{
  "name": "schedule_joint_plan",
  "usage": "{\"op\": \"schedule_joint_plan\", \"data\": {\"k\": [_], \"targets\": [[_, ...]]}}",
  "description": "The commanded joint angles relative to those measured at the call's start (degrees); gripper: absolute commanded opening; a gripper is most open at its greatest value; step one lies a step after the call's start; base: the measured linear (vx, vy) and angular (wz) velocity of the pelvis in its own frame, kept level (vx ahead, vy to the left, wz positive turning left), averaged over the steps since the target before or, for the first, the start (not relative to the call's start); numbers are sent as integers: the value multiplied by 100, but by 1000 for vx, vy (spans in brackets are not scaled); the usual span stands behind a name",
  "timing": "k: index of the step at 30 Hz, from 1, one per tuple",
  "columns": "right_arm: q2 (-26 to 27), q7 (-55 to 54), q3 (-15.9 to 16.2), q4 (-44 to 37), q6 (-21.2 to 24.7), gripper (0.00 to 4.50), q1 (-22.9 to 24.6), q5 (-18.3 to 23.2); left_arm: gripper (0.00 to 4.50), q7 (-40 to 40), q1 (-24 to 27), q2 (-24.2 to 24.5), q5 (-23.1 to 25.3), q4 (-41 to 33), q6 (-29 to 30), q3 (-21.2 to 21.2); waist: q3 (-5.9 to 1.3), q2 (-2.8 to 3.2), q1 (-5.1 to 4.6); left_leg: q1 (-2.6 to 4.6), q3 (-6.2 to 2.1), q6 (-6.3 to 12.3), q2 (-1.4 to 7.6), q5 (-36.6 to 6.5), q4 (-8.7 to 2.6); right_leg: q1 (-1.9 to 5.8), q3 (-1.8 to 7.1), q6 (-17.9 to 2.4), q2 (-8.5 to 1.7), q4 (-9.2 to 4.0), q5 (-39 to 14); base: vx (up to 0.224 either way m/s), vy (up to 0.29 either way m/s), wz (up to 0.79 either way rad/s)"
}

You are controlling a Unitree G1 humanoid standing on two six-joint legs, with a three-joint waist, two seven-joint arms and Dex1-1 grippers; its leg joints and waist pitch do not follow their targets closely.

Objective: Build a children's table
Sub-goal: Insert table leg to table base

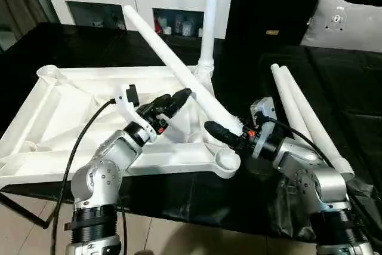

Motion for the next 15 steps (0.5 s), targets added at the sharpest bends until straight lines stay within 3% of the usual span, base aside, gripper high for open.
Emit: {"op": "schedule_joint_plan", "data": {"k": [1, 7, 9, 11, 12, 13, 14, 15], "targets": [[-7, 205, 264, -269, 88, 277, 105, 69, 450, 56, -164, -71, -233, 36, 49, 53, -339, -30, 34, 1, 25, 275, 69, -321, -357, 388, 235, -1291, -277, -377, 443, 0, 0, 0], [47, 269, 580, -344, 96, 277, 259, 44, 450, 173, -408, -168, -445, 219, 32, 221, -326, -29, 55, 10, 24, 200, 72, -471, -376, 370, 241, -1153, -288, -424, -17, 0, 0, 0], [33, 247, 660, -392, 118, 277, 315, -14, 450, 143, -382, -190, -505, 171, 76, 189, -331, -9, 66, 3, 16, 168, 79, -397, -375, 367, 244, -1125, -288, -409, 48, 0, 0, 0], [17, 246, 686, -430, 132, 277, 350, -27, 416, 146, -363, -209, -547, 139, 94, 186, -344, -17, 78, 2, 20, 171, 72, -320, -359, 372, 247, -1140, -282, -398, 236, 0, 0, 0], [0, 183, 672, -446, 127, 277, 384, -37, 416, 140, -349, -220, -617, 118, 110, 185, -347, 40, 95, -1, 9, 164, 70, -278, -357, 368, 242, -1158, -281, -381, 330, 0, 0, 0], [-6, 156, 661, -438, 117, 277, 390, -37, 412, 136, -346, -217, -648, 118, 110, 178, -346, 21, 92, 5, 17, 166, 69, -290, -354, 364, 240, -1153, -273, -396, 352, 0, 0, 0], [-14, 123, 647, -413, 92, 277, 386, -56, 412, 142, -356, -211, -661, 132, 104, 176, -349, 39, 99, 3, 8, 154, 68, -293, -355, 371, 238, -1172, -274, -380, 412, 0, 0, 0], [-19, 103, 636, -392, 69, 277, 383, -71, 386, 144, -367, -210, -660, 148, 96, 173, -345, 17, 92, 0, 13, 143, 65, -340, -358, 378, 237, -1163, -274, -391, 387, 0, 0, 0]]}}
